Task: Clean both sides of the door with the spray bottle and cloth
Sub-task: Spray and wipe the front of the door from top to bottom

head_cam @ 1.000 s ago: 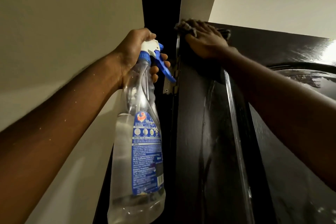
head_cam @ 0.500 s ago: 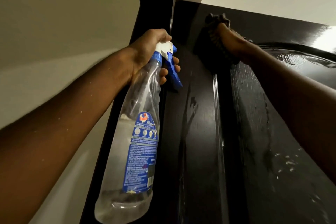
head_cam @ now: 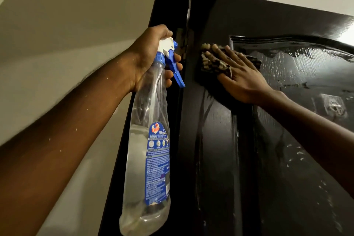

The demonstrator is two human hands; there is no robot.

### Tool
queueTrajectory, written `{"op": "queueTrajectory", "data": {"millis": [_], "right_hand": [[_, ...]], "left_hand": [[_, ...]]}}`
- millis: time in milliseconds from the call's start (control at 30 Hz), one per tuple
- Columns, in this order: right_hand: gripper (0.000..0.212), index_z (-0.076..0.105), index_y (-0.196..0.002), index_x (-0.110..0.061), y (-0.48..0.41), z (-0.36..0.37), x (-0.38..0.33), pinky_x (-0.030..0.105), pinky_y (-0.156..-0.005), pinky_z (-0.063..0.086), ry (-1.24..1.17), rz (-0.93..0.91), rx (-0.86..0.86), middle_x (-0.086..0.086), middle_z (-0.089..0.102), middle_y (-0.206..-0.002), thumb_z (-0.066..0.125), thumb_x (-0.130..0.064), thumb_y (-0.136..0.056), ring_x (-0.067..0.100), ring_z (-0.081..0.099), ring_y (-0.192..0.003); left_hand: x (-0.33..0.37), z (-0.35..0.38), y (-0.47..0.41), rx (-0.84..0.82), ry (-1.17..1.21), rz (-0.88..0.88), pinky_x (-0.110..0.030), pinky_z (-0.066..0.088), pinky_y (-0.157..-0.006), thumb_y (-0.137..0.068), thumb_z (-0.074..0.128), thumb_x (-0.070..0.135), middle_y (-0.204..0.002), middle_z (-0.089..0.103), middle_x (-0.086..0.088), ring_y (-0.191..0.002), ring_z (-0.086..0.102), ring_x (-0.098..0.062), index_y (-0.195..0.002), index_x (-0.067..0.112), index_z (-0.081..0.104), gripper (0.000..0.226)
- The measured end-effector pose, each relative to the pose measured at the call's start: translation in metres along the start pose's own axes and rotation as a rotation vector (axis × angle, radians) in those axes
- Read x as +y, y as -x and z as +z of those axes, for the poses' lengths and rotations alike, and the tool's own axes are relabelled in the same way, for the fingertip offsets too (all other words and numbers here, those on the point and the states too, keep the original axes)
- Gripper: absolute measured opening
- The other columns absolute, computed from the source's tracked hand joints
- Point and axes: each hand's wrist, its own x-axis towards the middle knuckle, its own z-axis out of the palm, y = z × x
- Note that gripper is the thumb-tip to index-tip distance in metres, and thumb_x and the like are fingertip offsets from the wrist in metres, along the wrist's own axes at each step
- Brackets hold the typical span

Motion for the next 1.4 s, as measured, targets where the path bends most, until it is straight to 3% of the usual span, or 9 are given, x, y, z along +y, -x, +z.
{"op": "queueTrajectory", "data": {"millis": [200, 333, 533, 667, 833, 967, 1167, 1267, 1400], "right_hand": [[0.062, 0.002, -0.161, -0.036, -0.083, -0.015, 0.007, 0.038, -0.126, -0.005, -0.032, 0.288, 0.05, -0.008, -0.006, -0.169, 0.021, -0.048, -0.103, 0.017, -0.009, -0.155], [0.061, 0.005, -0.161, -0.037, -0.093, -0.001, -0.037, 0.04, -0.126, -0.006, 0.011, 0.096, 0.028, -0.008, -0.005, -0.169, 0.017, -0.05, -0.103, 0.017, -0.009, -0.156], [0.065, 0.007, -0.161, -0.036, 0.013, 0.022, -0.067, 0.033, -0.125, -0.011, 0.004, -0.058, 0.0, -0.012, -0.004, -0.167, 0.013, -0.054, -0.099, 0.009, -0.014, -0.153], [0.07, 0.003, -0.16, -0.04, 0.043, 0.016, -0.04, 0.032, -0.124, -0.01, 0.003, 0.155, 0.022, -0.015, -0.008, -0.167, 0.011, -0.056, -0.093, 0.008, -0.012, -0.154], [0.066, -0.004, -0.16, -0.038, -0.021, 0.002, -0.018, 0.044, -0.126, -0.007, -0.035, 0.396, 0.026, -0.009, -0.013, -0.168, 0.015, -0.051, -0.098, 0.013, -0.016, -0.154], [0.064, 0.0, -0.16, -0.035, -0.024, 0.017, -0.056, 0.04, -0.126, -0.008, -0.005, 0.156, 0.03, -0.005, -0.008, -0.169, 0.016, -0.051, -0.1, 0.016, -0.013, -0.155], [0.065, 0.012, -0.161, -0.033, 0.092, 0.043, -0.095, 0.044, -0.127, 0.001, 0.053, -0.098, -0.034, -0.007, 0.003, -0.169, 0.023, -0.05, -0.1, 0.015, -0.007, -0.156], [0.068, 0.007, -0.16, -0.037, 0.125, 0.038, -0.078, 0.042, -0.127, -0.001, 0.021, 0.049, -0.047, -0.011, -0.001, -0.169, 0.023, -0.05, -0.095, 0.009, -0.01, -0.155], [0.07, -0.003, -0.16, -0.039, 0.082, 0.028, -0.062, 0.041, -0.126, -0.006, 0.019, 0.297, -0.027, -0.01, -0.011, -0.168, 0.009, -0.055, -0.093, 0.011, -0.017, -0.154]], "left_hand": [[-0.005, -0.006, 0.017, 0.005, -0.012, -0.026, -0.021, 0.044, -0.042, -0.094, 0.04, 0.047, -0.081, 0.067, -0.011, -0.038, 0.049, -0.013, -0.083, 0.005, 0.063, 0.05], [-0.009, -0.014, 0.022, 0.051, -0.01, -0.017, -0.022, 0.044, -0.044, -0.093, 0.041, 0.048, -0.084, 0.068, -0.011, -0.038, 0.049, -0.014, -0.084, 0.006, 0.065, 0.049], [-0.012, -0.022, 0.032, 0.033, -0.017, -0.009, -0.025, 0.044, -0.045, -0.092, 0.041, 0.051, -0.087, 0.068, -0.011, -0.038, 0.05, -0.015, -0.082, 0.008, 0.065, 0.05], [-0.015, -0.024, 0.041, -0.007, 0.018, -0.029, -0.024, 0.044, -0.045, -0.093, 0.042, 0.05, -0.087, 0.067, -0.011, -0.039, 0.049, -0.014, -0.085, 0.006, 0.063, 0.049], [-0.015, -0.022, 0.043, -0.01, 0.006, -0.019, -0.023, 0.044, -0.043, -0.095, 0.04, 0.049, -0.089, 0.066, -0.012, -0.038, 0.05, -0.013, -0.088, 0.005, 0.062, 0.049], [-0.019, -0.026, 0.043, -0.003, 0.033, -0.033, -0.024, 0.043, -0.043, -0.093, 0.042, 0.051, -0.087, 0.064, -0.011, -0.038, 0.049, -0.014, -0.083, 0.007, 0.062, 0.049], [-0.033, -0.026, 0.05, -0.012, 0.064, -0.059, -0.023, 0.044, -0.044, -0.093, 0.042, 0.052, -0.087, 0.065, -0.011, -0.038, 0.05, -0.015, -0.084, 0.007, 0.062, 0.05], [-0.042, -0.025, 0.058, -0.019, 0.077, -0.08, -0.023, 0.045, -0.045, -0.094, 0.041, 0.051, -0.087, 0.065, -0.011, -0.039, 0.049, -0.015, -0.085, 0.007, 0.061, 0.049], [-0.049, -0.028, 0.066, -0.005, 0.07, -0.089, -0.025, 0.045, -0.046, -0.094, 0.042, 0.052, -0.087, 0.066, -0.01, -0.039, 0.05, -0.016, -0.086, 0.009, 0.062, 0.048]]}}
